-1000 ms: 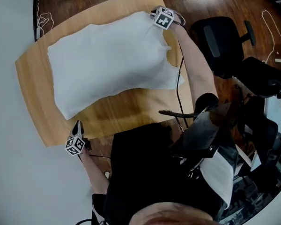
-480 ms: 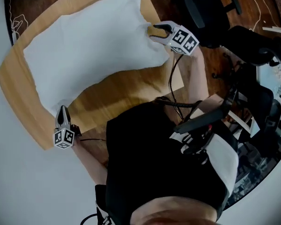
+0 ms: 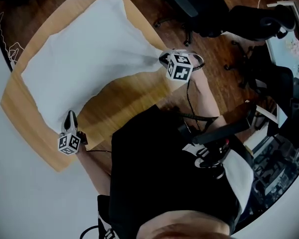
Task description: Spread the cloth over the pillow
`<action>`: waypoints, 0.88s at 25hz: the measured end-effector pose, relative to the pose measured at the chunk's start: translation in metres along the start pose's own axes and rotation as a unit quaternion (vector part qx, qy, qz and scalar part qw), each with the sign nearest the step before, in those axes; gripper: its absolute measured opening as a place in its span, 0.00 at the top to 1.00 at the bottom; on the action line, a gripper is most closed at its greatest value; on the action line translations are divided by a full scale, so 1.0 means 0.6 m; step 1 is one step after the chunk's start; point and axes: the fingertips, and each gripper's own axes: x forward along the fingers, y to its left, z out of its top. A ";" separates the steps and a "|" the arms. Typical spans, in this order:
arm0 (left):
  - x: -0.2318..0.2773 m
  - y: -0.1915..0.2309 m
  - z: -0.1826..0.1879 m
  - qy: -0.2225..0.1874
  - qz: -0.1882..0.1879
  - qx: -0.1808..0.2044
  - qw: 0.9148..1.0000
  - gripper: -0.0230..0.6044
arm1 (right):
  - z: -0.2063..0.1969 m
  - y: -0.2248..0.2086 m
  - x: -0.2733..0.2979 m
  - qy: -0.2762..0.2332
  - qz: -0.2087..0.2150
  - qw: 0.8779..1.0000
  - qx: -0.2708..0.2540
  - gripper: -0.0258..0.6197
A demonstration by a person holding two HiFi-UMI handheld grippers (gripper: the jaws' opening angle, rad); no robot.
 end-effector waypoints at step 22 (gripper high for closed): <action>-0.074 0.232 -0.164 0.115 0.024 -0.031 0.993 0.96 | 0.156 0.021 0.133 -0.016 0.003 0.999 0.034 0.96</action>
